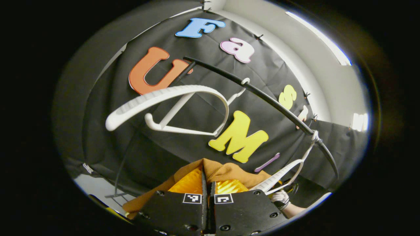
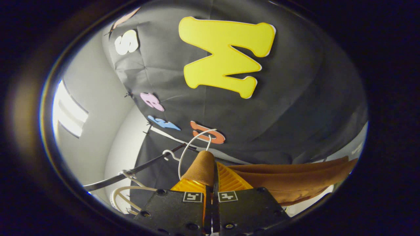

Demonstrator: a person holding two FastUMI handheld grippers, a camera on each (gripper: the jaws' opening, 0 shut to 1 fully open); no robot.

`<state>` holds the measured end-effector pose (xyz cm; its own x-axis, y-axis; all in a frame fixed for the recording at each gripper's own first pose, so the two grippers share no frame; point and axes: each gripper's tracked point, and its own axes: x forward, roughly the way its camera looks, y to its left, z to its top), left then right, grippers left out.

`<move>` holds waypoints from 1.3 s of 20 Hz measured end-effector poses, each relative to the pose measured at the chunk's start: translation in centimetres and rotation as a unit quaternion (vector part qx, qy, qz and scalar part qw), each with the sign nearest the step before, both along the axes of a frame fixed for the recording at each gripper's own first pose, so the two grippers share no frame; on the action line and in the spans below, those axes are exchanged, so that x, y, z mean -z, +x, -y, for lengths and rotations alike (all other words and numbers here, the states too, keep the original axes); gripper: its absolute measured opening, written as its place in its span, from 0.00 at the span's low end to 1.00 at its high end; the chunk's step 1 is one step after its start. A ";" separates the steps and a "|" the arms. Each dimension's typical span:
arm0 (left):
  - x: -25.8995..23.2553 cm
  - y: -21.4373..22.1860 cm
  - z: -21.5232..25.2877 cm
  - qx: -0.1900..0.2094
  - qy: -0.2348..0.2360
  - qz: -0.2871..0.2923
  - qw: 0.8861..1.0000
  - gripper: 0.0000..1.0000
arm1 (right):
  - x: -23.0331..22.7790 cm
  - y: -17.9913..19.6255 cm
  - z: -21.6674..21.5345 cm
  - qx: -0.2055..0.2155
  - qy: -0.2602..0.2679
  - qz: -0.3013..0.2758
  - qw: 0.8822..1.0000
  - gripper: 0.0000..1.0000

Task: Grasp the clothes on the hanger with both hands and then place them into the laundry hamper below.

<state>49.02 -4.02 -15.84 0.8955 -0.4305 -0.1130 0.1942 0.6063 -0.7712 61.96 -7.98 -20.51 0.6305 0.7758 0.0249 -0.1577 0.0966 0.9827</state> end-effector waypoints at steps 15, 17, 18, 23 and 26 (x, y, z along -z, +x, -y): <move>6.2 -9.0 2.0 -0.030 0.038 -0.060 0.997 0.00 | 6.8 -10.3 -2.9 -0.020 -0.043 -0.028 0.998 0.04; 5.4 -10.6 3.8 -0.024 0.050 -0.053 0.997 0.00 | 6.1 -12.8 -5.0 -0.033 -0.038 -0.018 0.999 0.04; 5.0 -11.0 5.1 -0.020 0.057 -0.047 0.997 0.00 | 5.9 -14.2 -6.4 -0.048 -0.042 -0.014 0.998 0.04; 2.4 -14.3 9.5 0.004 0.080 -0.030 0.996 0.00 | 4.9 -20.6 -12.8 -0.077 -0.090 0.036 0.992 0.05; 1.7 -15.4 11.4 0.016 0.096 -0.021 0.995 0.00 | 4.5 -23.5 -14.8 -0.084 -0.085 0.048 0.992 0.04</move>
<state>33.66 -15.45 -17.52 0.8745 -0.4249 -0.2339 0.1850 0.7380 -0.6490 38.51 6.82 -25.01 0.4929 0.8679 -0.0613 -0.2785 0.2242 0.9339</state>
